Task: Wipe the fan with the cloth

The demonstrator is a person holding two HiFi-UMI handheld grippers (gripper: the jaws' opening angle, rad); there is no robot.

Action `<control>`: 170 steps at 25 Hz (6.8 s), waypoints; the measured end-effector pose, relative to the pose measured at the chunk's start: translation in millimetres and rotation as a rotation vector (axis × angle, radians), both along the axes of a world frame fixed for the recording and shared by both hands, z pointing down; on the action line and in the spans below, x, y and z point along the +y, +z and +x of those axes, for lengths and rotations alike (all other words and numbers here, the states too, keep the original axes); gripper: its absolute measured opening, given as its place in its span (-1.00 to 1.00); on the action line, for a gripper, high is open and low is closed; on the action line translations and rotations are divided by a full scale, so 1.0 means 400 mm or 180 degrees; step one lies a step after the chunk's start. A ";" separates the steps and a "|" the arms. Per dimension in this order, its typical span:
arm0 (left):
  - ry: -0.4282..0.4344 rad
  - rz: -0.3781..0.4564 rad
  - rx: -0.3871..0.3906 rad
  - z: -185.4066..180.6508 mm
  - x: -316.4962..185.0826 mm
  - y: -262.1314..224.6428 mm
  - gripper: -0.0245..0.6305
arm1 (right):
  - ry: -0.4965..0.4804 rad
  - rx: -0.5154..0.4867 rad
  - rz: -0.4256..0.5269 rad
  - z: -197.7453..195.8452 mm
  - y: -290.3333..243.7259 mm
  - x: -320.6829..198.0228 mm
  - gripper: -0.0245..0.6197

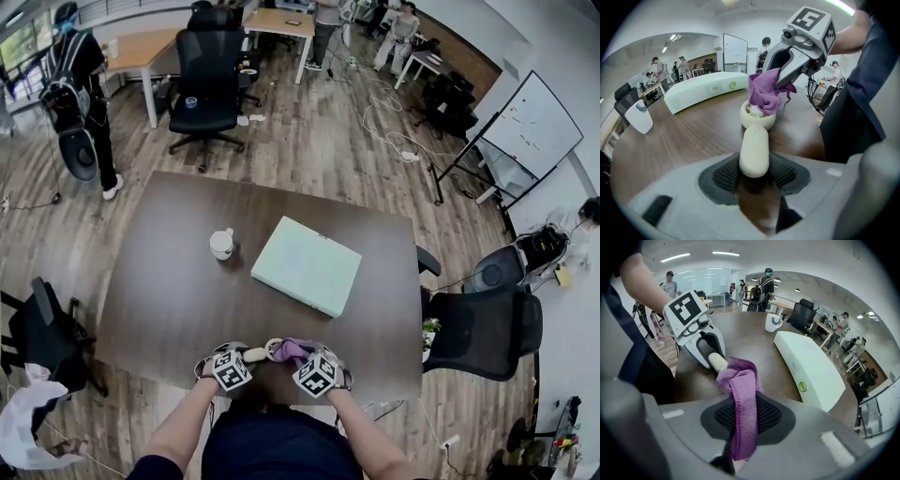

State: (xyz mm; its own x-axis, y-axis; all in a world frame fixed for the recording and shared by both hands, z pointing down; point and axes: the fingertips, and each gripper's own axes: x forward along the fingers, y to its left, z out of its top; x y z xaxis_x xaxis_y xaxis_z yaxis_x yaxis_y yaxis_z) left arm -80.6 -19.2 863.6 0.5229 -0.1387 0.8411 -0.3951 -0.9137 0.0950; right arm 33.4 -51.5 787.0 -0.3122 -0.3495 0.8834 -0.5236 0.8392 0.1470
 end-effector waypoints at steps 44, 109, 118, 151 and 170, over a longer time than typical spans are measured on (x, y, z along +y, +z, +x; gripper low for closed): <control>-0.0027 -0.0049 -0.0001 0.004 0.000 0.001 -0.33 | -0.0655 -0.0234 0.0422 -0.263 -0.001 -0.005 -0.69; 0.0003 -0.0153 0.0028 0.004 -0.002 -0.001 -0.34 | 0.0693 -0.0520 0.0010 -0.053 0.034 -0.070 -0.67; 0.0013 -0.0156 0.0003 0.005 -0.005 0.000 -0.34 | 0.0442 -0.0326 0.0209 -0.094 0.024 -0.117 -0.67; 0.0069 -0.0117 -0.0049 0.006 0.000 0.000 -0.34 | -0.0975 -0.0475 0.0071 -0.314 0.030 0.027 -0.67; 0.0142 -0.0155 -0.0111 0.000 0.005 -0.002 -0.34 | -0.0697 -0.0667 -0.0077 -0.213 0.023 0.063 -0.67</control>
State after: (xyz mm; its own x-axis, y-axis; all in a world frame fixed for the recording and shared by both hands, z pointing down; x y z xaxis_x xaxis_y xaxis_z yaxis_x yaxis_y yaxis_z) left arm -80.6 -17.3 862.9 0.4978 -0.0745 0.8641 -0.3580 -0.9251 0.1265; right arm -51.7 -26.3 796.2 -0.5541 -0.2333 0.7991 -0.3466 0.9374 0.0334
